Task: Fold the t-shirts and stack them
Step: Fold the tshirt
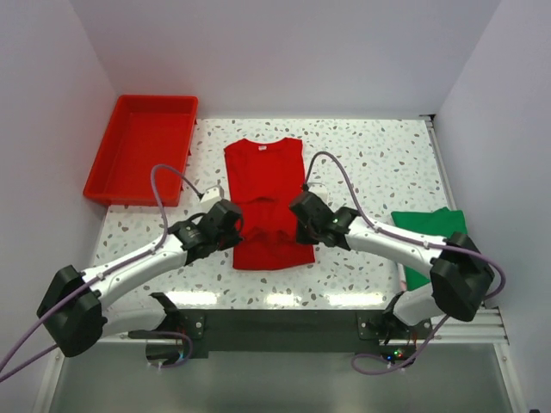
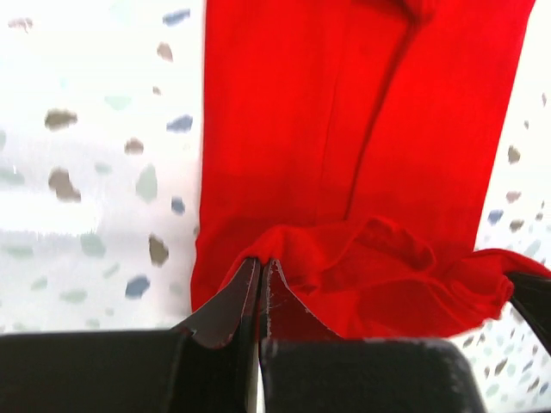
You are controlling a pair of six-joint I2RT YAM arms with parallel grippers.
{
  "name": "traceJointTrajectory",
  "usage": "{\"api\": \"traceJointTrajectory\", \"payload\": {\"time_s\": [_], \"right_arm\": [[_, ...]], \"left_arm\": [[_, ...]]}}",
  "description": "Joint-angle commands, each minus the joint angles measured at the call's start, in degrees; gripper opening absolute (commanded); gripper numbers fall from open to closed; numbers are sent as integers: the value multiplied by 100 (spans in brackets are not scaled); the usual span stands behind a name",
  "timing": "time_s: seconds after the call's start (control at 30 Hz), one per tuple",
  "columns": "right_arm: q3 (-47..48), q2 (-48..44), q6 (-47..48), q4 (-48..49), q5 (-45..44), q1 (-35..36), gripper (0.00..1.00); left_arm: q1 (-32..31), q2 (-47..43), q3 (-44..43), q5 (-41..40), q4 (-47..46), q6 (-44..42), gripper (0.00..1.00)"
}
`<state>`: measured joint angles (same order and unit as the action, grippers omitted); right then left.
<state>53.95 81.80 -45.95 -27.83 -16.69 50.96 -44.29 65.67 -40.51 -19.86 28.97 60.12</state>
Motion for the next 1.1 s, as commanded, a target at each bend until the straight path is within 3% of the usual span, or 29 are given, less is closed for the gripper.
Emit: {"api": "traceJointTrajectory", "payload": {"time_s": [0.0,0.33,0.9,1.0,1.03,1.07], "right_arm": [[510,353,438,454,25,-349,0],[1310,1443,684,771,245,-1079,0],[2162,2226,877,780,675,-1703,0],[2382,2375,921,727,790,-1844,16],[2444,2402,939,683,799,-1887,33],[2584,2428,957,631,825,-1966,38]], "left_arm": [[464,270,-404,131,-875,-624,0],[1326,1474,-985,641,-1666,-923,0],[2073,2186,-1222,1088,-2079,-1212,0],[2231,2380,-1397,1203,-2229,-1450,5],[2276,2415,-1468,1282,-2360,-1529,11],[2372,2424,-1529,1378,-2352,-1677,32]]}}
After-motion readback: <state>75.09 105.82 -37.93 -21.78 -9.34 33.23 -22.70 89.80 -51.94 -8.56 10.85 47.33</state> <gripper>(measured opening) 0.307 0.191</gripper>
